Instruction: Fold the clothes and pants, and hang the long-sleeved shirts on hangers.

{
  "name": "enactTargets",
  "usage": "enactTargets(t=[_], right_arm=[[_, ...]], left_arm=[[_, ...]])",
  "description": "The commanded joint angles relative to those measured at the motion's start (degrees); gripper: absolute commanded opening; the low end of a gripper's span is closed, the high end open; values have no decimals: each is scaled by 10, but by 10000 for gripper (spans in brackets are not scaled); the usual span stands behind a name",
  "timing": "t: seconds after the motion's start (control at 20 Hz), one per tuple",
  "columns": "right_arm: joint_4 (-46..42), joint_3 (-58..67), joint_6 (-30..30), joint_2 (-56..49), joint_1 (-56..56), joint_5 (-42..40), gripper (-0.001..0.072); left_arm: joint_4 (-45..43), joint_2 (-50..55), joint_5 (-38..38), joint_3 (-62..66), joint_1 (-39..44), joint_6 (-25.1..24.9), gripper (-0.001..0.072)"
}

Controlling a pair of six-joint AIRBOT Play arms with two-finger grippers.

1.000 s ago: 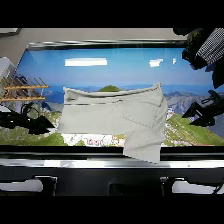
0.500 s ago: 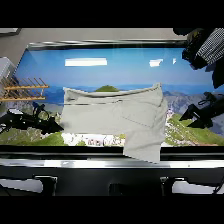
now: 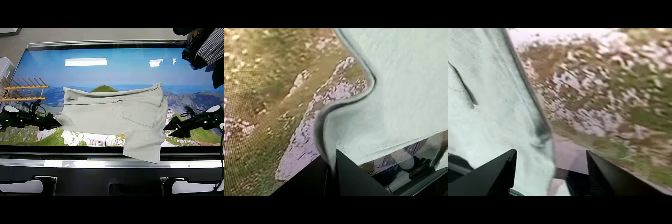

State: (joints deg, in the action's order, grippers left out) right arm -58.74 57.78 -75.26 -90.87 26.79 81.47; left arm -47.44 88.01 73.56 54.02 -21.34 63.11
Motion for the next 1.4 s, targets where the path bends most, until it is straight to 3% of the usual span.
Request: enactTargets(t=[0.0,0.05,0.1,0.15,0.2,0.35,0.45,0.65,0.75,1.2,1.3,1.35], right_arm=[[41,-20,44,-19,-50,-67,492],[40,-20,40,-19,-69,-85,436],[40,-19,27,-19,-82,-102,330],[40,-13,21,-18,-90,-102,72],[40,0,24,-14,-92,-91,52],[12,99,50,39,-92,-54,50],[-9,215,68,100,-92,-71,49],[-45,460,73,239,-92,-222,49],[-71,532,73,307,-92,-266,49],[-144,552,-15,539,-92,-260,49],[-158,559,-22,550,-92,-262,49],[-173,566,-40,548,-92,-256,49]], left_arm=[[1,-15,2,0,1,9,22],[1,-20,2,0,2,14,22],[1,-25,2,0,2,14,22],[1,-31,2,0,3,14,22],[1,-39,1,2,3,14,22],[-1,-93,-4,62,16,11,20],[-6,-156,-48,166,33,12,20],[-6,-266,-206,426,61,14,21],[-5,-308,-238,510,63,14,21],[-12,-483,-254,539,63,14,21],[-54,-496,-254,545,63,19,21],[-86,-497,-253,552,63,45,21]])
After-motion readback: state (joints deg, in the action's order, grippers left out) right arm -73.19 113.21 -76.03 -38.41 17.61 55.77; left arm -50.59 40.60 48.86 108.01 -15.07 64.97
